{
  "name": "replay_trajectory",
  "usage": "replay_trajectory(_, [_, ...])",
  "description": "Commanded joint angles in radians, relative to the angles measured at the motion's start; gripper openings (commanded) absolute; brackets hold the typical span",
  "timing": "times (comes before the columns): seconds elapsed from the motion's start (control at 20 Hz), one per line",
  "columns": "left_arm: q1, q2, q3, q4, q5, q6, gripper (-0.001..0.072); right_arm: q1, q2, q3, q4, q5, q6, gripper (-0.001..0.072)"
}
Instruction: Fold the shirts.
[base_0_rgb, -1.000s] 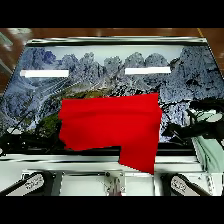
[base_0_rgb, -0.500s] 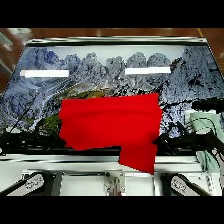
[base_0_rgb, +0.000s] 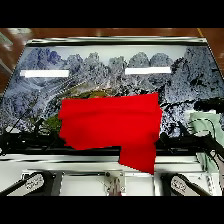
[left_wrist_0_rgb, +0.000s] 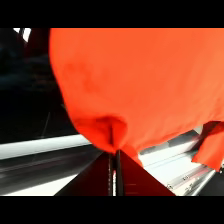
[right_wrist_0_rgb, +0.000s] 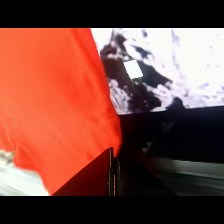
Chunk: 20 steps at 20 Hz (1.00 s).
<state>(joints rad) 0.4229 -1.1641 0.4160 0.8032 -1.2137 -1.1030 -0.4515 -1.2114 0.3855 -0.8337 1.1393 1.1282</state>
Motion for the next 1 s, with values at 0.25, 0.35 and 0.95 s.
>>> replay_trajectory(0.25, [-0.039,0.082,0.196,-0.048,0.055,0.045,0.0036,0.001,0.001,0.165,0.343,0.174,-0.255,0.0063])
replay_trajectory(0.35, [-0.039,0.080,0.268,-0.048,0.117,0.017,0.0036,0.013,0.001,0.266,0.376,0.119,-0.257,0.0063])
replay_trajectory(0.95, [-0.188,-0.277,0.623,-0.049,0.290,-0.134,0.0038,0.249,-0.286,0.690,0.308,-0.300,-0.156,0.0063])
